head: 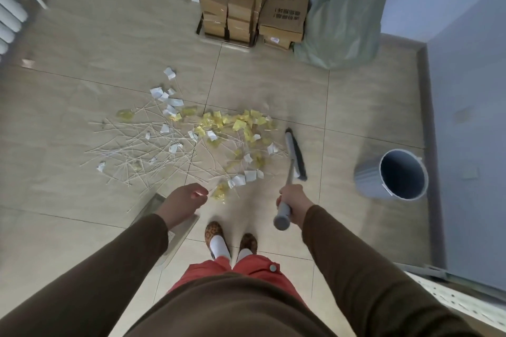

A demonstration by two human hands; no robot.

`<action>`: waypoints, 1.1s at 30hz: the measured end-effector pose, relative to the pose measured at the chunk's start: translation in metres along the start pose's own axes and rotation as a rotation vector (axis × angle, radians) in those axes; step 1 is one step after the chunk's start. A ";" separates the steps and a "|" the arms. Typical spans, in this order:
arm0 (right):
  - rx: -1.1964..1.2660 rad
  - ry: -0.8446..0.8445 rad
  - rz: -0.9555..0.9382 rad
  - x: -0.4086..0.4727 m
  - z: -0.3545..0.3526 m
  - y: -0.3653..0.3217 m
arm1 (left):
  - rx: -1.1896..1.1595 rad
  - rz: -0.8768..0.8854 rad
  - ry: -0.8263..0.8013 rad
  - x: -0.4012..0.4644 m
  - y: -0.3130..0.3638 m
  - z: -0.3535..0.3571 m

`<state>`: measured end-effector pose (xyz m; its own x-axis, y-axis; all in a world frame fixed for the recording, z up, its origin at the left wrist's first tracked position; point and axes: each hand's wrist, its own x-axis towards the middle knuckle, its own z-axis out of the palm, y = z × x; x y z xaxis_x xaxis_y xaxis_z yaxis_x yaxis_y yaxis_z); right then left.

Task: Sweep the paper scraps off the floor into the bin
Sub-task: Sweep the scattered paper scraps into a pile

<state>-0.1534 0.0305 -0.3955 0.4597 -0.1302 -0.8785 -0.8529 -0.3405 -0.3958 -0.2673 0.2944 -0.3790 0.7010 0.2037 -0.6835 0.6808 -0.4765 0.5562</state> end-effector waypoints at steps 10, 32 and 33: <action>0.376 -0.247 0.089 -0.065 -0.037 0.044 | 0.048 -0.022 0.010 -0.033 -0.016 0.029; 0.104 -0.506 -0.072 -0.205 0.153 0.070 | 0.092 0.086 0.178 -0.120 -0.157 -0.133; 0.144 -0.545 -0.033 -0.210 0.172 0.074 | 0.095 0.077 0.189 -0.125 -0.173 -0.145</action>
<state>-0.3560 0.1931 -0.2862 0.3250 0.3916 -0.8608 -0.8830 -0.2004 -0.4245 -0.4424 0.4752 -0.3213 0.7832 0.3160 -0.5355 0.6074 -0.5731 0.5501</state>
